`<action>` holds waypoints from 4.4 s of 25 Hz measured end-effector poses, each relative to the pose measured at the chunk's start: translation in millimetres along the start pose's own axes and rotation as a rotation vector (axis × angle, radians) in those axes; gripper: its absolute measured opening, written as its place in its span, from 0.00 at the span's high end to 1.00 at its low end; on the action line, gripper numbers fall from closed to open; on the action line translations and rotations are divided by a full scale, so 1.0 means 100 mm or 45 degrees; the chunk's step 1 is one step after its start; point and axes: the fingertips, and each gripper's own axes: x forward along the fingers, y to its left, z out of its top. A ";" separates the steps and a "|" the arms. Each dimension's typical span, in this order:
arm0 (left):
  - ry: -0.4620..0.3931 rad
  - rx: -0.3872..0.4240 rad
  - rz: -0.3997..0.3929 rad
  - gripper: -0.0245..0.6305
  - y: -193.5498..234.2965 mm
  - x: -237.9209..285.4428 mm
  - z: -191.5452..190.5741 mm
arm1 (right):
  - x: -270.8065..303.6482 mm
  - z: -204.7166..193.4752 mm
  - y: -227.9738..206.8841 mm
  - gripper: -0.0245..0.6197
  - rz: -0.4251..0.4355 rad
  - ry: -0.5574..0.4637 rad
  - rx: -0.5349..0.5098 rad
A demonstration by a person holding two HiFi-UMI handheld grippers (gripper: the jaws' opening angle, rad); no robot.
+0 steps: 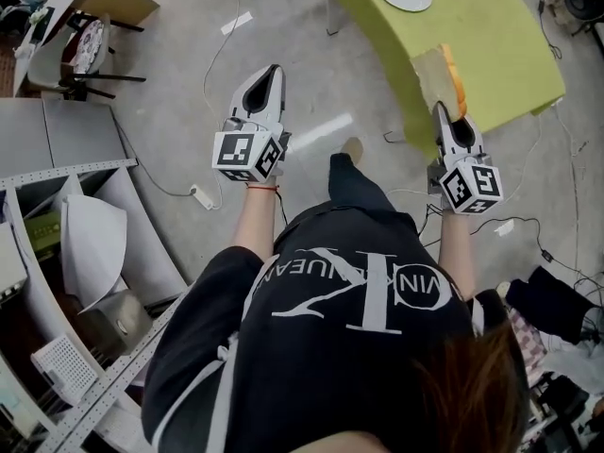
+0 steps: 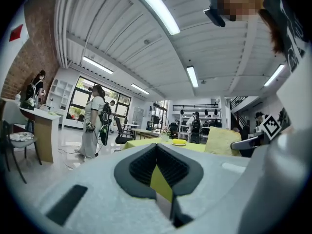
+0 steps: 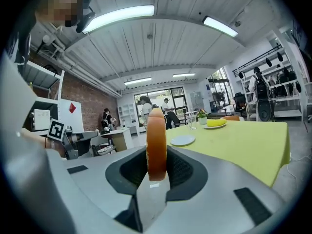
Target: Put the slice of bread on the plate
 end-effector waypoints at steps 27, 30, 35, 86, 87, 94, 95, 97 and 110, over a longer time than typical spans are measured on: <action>0.109 -0.006 -0.248 0.95 0.28 2.11 -0.04 | 1.38 0.24 -0.73 0.81 -0.072 0.030 0.147; 0.129 -0.004 -0.331 0.95 0.23 2.46 -0.08 | 1.49 0.16 -0.79 0.81 -0.104 0.047 0.179; 0.127 0.001 -0.457 0.95 0.17 3.09 0.00 | 1.75 0.18 -0.99 0.81 -0.173 0.030 0.290; 0.397 -0.105 -0.847 0.95 0.26 4.44 -0.56 | 3.13 -0.24 -0.91 0.54 -0.117 0.441 0.705; 0.396 -0.108 -0.845 0.95 0.26 4.45 -0.55 | 3.13 -0.26 -0.89 0.52 -0.100 0.493 0.671; 0.396 -0.118 -0.845 0.95 0.23 4.46 -0.56 | 3.07 -0.34 -0.87 0.51 -0.009 0.704 0.577; 0.396 -0.120 -0.846 0.95 0.21 4.46 -0.57 | 3.05 -0.34 -0.87 0.51 -0.001 0.721 0.582; 0.395 -0.120 -0.853 0.95 0.18 4.47 -0.58 | 3.01 -0.35 -0.88 0.51 0.007 0.754 0.583; 0.389 -0.113 -0.868 0.95 0.11 4.43 -0.53 | 2.80 -0.41 -0.91 0.51 -0.024 0.815 0.567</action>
